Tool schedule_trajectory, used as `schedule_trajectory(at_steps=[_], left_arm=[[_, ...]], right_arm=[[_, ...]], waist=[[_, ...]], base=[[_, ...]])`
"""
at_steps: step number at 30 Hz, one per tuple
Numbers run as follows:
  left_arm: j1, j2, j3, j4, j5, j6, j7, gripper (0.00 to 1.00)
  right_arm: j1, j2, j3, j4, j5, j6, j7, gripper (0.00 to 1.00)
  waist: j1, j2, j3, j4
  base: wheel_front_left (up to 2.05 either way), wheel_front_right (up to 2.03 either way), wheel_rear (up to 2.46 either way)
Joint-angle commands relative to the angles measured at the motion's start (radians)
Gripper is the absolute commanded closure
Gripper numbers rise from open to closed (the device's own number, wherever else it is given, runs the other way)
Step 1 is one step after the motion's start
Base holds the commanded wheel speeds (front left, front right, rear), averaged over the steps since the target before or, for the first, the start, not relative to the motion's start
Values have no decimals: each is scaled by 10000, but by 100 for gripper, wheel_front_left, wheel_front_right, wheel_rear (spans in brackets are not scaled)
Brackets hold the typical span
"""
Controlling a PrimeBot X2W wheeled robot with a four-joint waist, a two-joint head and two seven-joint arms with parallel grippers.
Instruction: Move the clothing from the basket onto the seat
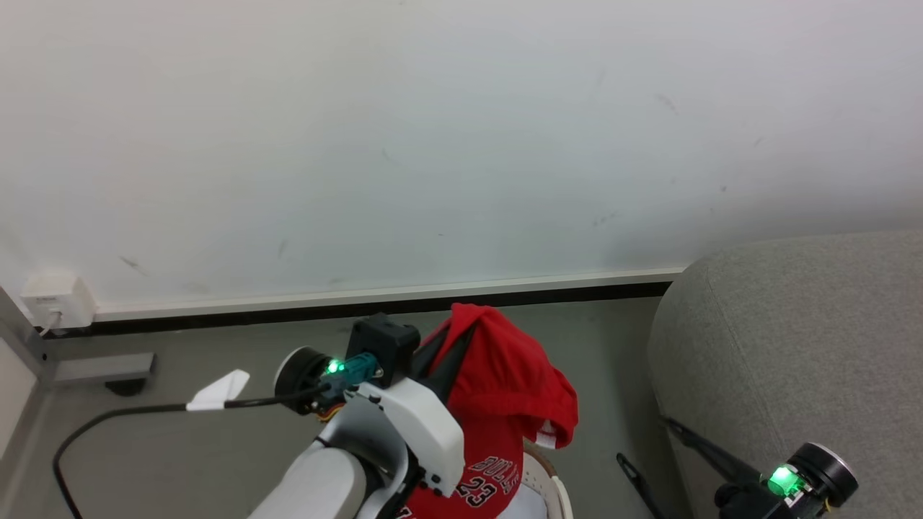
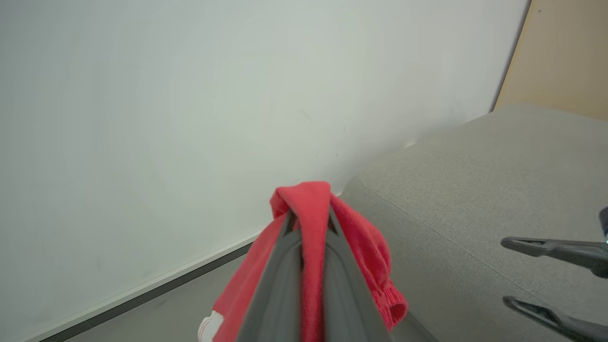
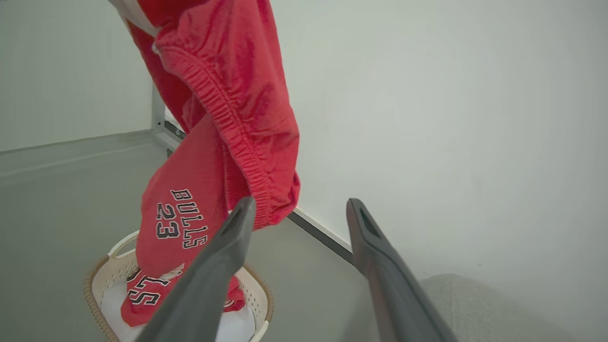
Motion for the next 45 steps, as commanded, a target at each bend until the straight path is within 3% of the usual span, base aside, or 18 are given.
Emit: schedule_trajectory(at_steps=[1, 5, 13, 16, 21, 22, 23, 32, 33, 35, 45], left_arm=[[134, 36, -22, -100, 112, 5, 22, 100], [144, -40, -212, -349, 87, -53, 124, 100], [-110, -294, -647, -524, 123, -237, 293, 100], [-194, -429, -845, -624, 109, -322, 332, 100], [-211, -641, -1102, -796, -43, -452, 413, 100], [-215, -678, -1135, -810, -72, -481, 418, 100], [-217, -708, -1142, -809, -94, -479, 402, 100], [-13, -459, -899, -382, -130, -198, 243, 100], [40, -424, -874, -315, -154, -165, 207, 92], [103, -332, -841, -164, -96, -112, 119, 0], [575, -557, -1075, 836, -67, -182, -1056, 0]], right_arm=[[-192, -100, 150, 65, 63, -21, 1, 0], [-1010, -257, 1132, 569, 194, -21, 1, 0], [-2700, 359, 2806, 2302, 160, -21, 3, 0], [-3188, 711, 2957, 2974, 55, -21, 1, 0], [-3333, 1482, 2059, 3520, -222, -21, 3, 0], [-3219, 1639, 2013, 3499, -62, -21, 1, 74], [-3139, 1734, 1973, 3515, 82, -21, 3, 100], [-2672, 1649, 1124, 2843, 817, -21, 1, 100], [-2614, 1628, 997, 2746, 911, -21, 0, 100], [-2515, 1546, 773, 2603, 1091, -21, 0, 100], [-2385, 1065, -413, 2237, 1424, -21, 1, 100]], waist=[[1, -1, -4, 12], [1, -1, -8, 49], [1, -1, -14, 179], [1, -1, -19, 286], [1, -1, -33, 482], [1, -1, -42, 540], [1, -1, -46, 585], [1, -1, -38, 721], [1, -1, -36, 703], [1, -1, -34, 653], [1, -1, 49, 358]], base=[[0, 0, 0], [0, 0, 0], [0, 0, 0], [0, 0, 0], [0, 0, 0], [0, 0, 0], [0, 0, 0], [0, 0, 0], [0, 0, 0], [0, 0, 0], [0, 0, 0]])
